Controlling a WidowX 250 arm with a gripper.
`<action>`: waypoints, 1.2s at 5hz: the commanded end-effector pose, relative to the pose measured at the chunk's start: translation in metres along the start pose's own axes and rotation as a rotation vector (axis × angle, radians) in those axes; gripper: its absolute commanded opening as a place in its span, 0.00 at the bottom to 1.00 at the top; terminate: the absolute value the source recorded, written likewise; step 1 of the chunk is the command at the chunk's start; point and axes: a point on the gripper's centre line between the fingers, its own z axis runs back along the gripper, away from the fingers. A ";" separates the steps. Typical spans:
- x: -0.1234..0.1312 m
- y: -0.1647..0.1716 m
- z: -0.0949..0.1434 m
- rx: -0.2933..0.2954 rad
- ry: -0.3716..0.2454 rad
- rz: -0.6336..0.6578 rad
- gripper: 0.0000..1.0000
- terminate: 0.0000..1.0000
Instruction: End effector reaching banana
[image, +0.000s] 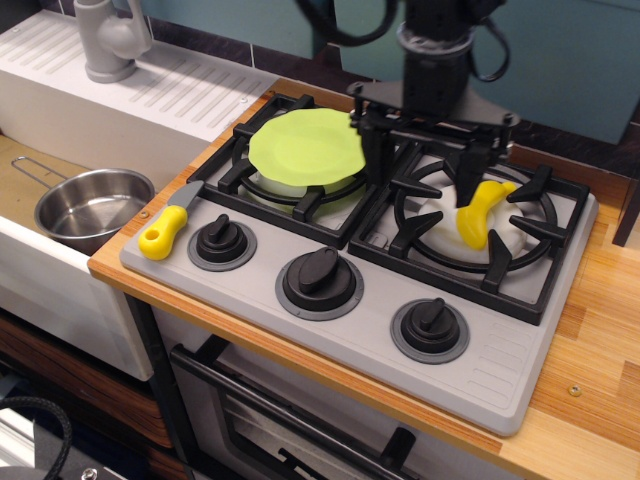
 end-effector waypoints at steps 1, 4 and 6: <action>0.017 -0.011 0.018 -0.010 -0.056 0.006 1.00 0.00; 0.026 -0.029 -0.007 -0.027 -0.117 0.015 1.00 0.00; 0.028 -0.033 -0.017 -0.024 -0.150 0.017 1.00 0.00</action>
